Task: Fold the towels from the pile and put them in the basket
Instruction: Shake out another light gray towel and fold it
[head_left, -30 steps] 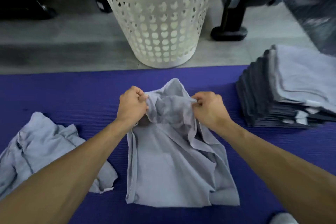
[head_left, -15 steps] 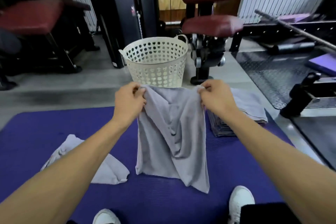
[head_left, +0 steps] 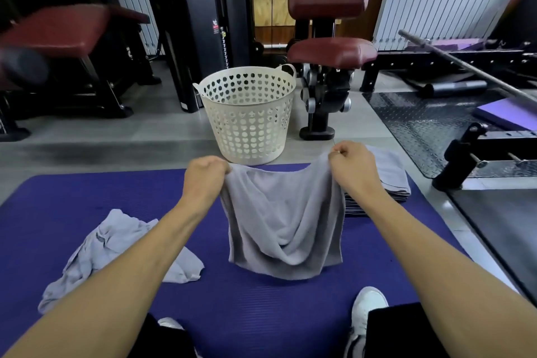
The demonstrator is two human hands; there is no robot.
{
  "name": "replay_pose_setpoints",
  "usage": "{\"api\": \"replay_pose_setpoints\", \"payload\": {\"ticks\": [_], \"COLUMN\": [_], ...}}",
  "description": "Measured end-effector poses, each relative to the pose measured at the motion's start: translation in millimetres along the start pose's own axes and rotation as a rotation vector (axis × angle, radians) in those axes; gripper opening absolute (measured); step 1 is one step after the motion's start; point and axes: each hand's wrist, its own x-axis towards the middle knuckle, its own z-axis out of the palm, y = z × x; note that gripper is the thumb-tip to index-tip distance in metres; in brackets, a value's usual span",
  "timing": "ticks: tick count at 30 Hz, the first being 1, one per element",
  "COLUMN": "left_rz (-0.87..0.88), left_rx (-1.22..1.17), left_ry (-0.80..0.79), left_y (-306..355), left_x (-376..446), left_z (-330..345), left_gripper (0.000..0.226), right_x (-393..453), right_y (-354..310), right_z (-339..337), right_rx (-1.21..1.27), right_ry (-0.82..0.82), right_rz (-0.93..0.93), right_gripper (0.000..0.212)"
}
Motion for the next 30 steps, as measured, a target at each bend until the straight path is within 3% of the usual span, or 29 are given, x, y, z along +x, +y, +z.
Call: {"api": "replay_pose_setpoints", "payload": {"ticks": [3, 6, 8, 12, 15, 19, 24, 30], "left_rz": [-0.158, -0.244, -0.213, 0.014, 0.119, 0.217, 0.113, -0.008], "left_rx": [0.091, 0.341, 0.332, 0.025, -0.081, 0.063, 0.203, 0.284], "left_ry": [-0.026, -0.13, -0.068, 0.096, 0.091, 0.018, -0.011, -0.149], "left_y": [-3.7, -18.8, -32.3, -25.7, -10.1, -8.3, -56.7, -139.9], "left_x": [21.0, 41.1, 55.0, 70.1, 76.8, 63.9, 21.2, -43.0], "left_z": [11.1, 26.5, 36.5, 43.9, 36.1, 14.7, -10.9, -28.4], "left_gripper": [0.01, 0.017, 0.019, 0.013, 0.01, 0.011, 0.012, 0.021], "right_x": [16.9, 32.2, 40.3, 56.7, 61.4, 46.6, -8.4, -87.0], "right_y": [8.2, 25.5, 37.2, 30.3, 15.0, 15.9, 56.3, 104.3], "right_z": [5.9, 16.1, 23.9, 28.6, 24.2, 18.3, 23.3, 34.7], "right_rx": [-0.029, -0.214, -0.179, 0.162, 0.289, 0.222, 0.011, -0.023], "right_ry": [-0.081, -0.254, -0.227, 0.016, 0.061, 0.058, -0.046, -0.206], "right_rz": [0.114, 0.213, 0.247, 0.146, 0.011, -0.072, -0.022, 0.089], "right_gripper": [0.024, 0.022, 0.023, 0.018, 0.018, 0.021, 0.016, 0.018]}}
